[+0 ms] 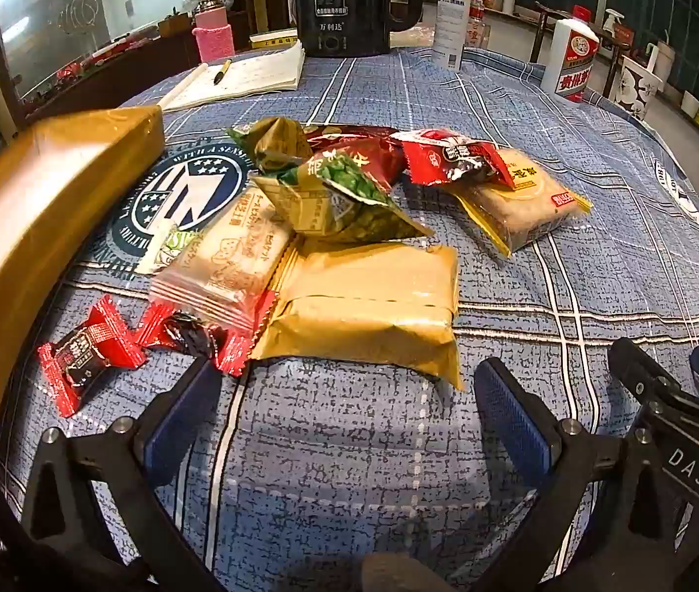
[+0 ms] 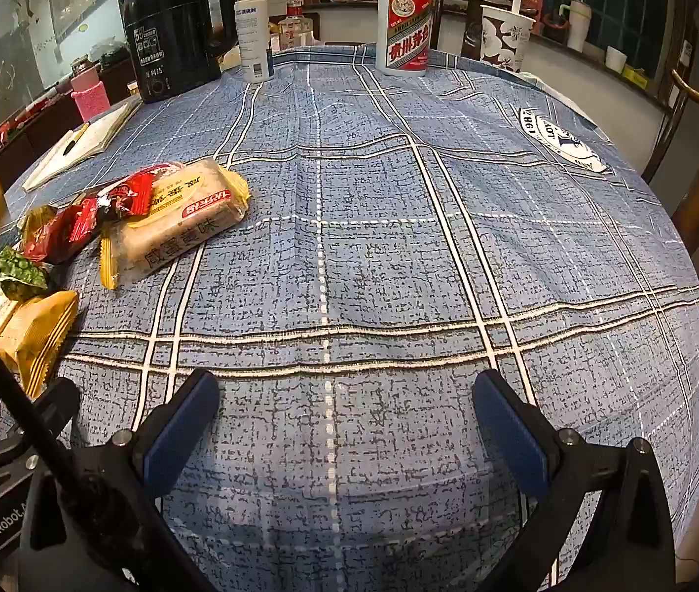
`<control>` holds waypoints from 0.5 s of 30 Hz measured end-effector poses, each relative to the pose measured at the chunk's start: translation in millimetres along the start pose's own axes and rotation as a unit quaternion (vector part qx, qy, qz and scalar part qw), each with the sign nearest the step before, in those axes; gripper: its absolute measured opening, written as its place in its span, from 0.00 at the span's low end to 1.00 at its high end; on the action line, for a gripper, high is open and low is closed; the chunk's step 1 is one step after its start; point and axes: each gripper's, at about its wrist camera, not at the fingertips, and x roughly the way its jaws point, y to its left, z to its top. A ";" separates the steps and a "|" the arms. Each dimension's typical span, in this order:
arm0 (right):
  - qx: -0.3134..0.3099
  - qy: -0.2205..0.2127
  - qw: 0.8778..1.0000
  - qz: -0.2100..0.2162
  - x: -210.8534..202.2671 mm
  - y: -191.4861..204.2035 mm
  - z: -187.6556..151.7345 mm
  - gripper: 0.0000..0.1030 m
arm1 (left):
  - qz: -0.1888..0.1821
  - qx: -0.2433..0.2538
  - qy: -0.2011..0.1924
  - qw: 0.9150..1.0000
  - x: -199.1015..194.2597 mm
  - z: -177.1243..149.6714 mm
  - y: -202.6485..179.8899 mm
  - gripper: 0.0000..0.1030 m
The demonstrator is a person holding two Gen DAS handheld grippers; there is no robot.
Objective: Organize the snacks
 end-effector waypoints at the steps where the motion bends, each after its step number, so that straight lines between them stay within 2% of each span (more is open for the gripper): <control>1: 0.000 0.000 1.000 0.000 0.0 0.0 0.0 1.00 | 0.000 0.000 0.000 1.000 -0.1 0.0 -0.1 1.00; 15: 0.000 0.000 1.000 0.000 -0.1 0.3 0.1 1.00 | 0.000 0.000 0.001 1.000 -0.4 -0.5 -0.3 1.00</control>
